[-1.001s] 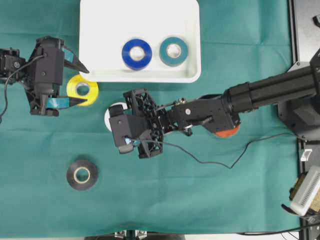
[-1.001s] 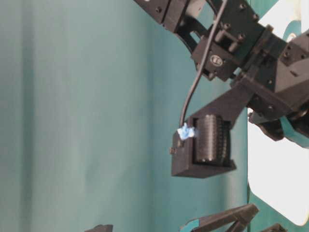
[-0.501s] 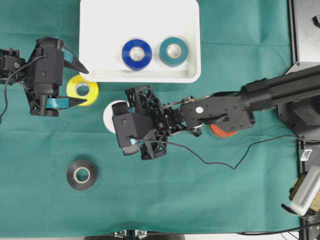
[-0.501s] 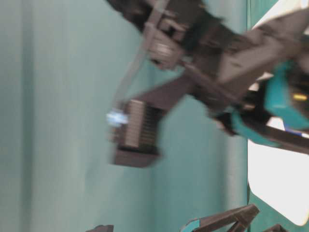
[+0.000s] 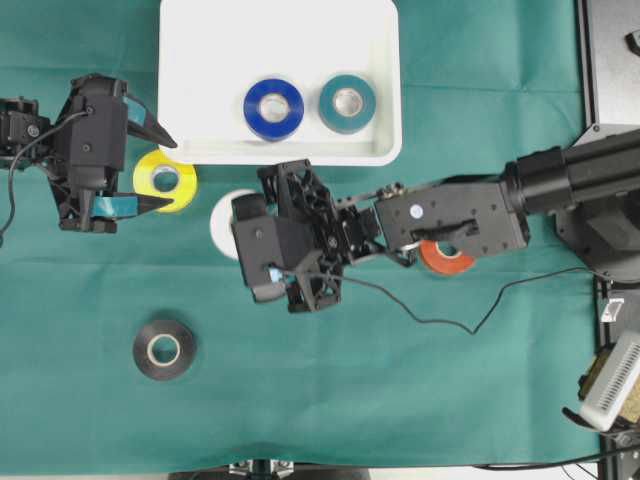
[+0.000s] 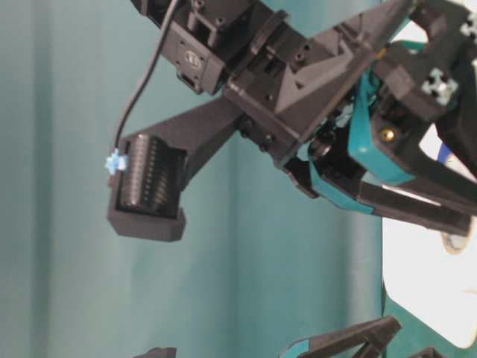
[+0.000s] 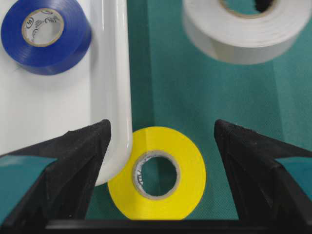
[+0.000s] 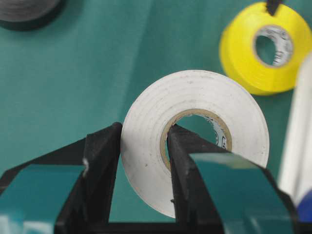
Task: Put the tape alternately from left to right into the white case.
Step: 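Lift the white roll and carry it into the white tray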
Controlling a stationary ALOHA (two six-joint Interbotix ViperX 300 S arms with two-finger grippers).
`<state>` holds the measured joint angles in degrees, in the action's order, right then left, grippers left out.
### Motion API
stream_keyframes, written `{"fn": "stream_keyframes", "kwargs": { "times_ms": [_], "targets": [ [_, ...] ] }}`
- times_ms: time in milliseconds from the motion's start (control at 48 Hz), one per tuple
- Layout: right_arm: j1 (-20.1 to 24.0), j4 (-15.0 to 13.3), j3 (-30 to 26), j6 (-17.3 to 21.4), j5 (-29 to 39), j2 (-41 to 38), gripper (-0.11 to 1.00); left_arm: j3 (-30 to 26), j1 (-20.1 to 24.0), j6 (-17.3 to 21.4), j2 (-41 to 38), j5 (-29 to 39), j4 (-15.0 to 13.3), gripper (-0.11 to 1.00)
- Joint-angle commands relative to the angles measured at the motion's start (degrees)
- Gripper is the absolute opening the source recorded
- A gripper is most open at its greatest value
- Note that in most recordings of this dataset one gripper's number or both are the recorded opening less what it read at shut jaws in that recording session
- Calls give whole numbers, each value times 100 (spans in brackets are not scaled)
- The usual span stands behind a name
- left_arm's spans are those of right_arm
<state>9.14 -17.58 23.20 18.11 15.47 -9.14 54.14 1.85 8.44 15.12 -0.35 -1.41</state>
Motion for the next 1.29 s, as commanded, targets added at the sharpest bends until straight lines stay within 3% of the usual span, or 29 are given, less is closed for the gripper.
{"fn": "stream_keyframes", "kwargs": {
  "times_ms": [0,209,959,1272],
  "targets": [
    [-158,-114,-62,0,44,255,28,-44,-9,-9,44,-53,-9,84],
    [-519,-360,-70,0,53,281,28,-44,-9,-9,53,-53,0,84],
    [-1925,-387,325,0,44,281,28,35,-18,-9,44,-193,0,84],
    [-2285,-387,562,0,44,290,28,35,-18,-9,44,-202,-9,84]
  ]
}}
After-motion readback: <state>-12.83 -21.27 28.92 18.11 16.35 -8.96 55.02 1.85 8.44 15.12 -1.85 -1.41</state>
